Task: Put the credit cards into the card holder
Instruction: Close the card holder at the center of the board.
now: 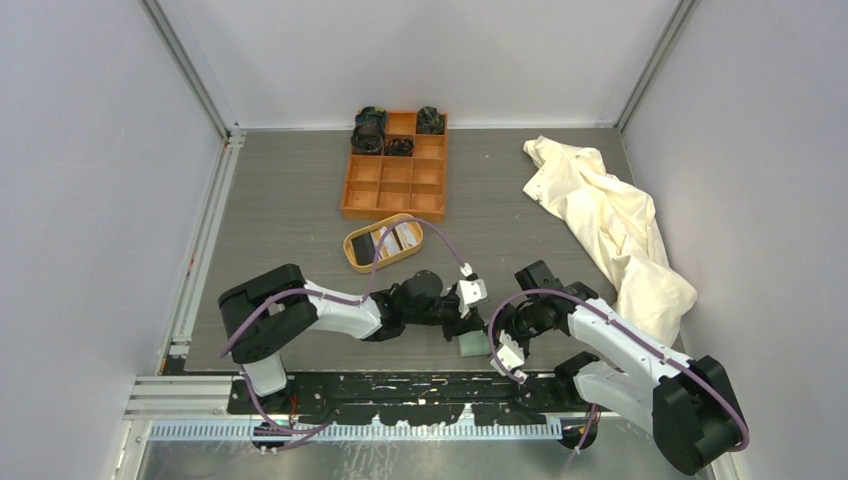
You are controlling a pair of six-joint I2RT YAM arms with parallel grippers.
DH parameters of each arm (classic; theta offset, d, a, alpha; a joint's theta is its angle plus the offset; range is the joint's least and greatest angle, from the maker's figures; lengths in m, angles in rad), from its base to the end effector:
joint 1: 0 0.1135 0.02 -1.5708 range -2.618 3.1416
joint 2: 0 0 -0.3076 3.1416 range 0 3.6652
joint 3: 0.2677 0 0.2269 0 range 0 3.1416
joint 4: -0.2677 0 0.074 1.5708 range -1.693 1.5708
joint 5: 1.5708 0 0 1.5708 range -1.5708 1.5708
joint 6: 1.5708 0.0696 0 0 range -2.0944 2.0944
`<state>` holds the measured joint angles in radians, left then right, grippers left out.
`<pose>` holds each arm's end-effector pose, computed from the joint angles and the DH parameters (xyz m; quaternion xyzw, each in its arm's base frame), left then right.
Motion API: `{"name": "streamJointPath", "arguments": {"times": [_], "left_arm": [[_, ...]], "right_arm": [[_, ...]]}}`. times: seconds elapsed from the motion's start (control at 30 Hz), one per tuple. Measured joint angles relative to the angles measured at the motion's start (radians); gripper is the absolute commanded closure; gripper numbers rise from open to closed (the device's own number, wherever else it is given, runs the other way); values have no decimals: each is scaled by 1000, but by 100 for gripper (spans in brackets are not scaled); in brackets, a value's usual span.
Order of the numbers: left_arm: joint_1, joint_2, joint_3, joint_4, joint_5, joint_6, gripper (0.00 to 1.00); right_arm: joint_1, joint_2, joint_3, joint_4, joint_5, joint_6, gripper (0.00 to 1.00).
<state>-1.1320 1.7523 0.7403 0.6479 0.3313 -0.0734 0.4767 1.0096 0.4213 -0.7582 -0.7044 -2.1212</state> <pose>0.1380 -0.3473 0.2125 0.4908 0.6538 -0.4291 0.3841 0.0681 0.0859 0.1786 -0.9088 0.2133 0.1563 0.3227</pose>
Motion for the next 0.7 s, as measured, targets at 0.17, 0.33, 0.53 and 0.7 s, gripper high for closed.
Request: {"name": "streamJointPath", "arguments": {"times": [0.17, 0.33, 0.53, 0.7], "left_arm": [[0, 9, 7, -35, 33, 21, 97], [0, 23, 8, -58, 57, 36, 99], [2, 31, 23, -85, 76, 45, 100], [4, 32, 45, -129, 84, 49, 100]], "right_arm": [[0, 0, 0, 0, 0, 0, 99], [0, 0, 0, 0, 0, 0, 99], [0, 0, 0, 0, 0, 0, 99], [0, 0, -1, 0, 0, 0, 99]]}}
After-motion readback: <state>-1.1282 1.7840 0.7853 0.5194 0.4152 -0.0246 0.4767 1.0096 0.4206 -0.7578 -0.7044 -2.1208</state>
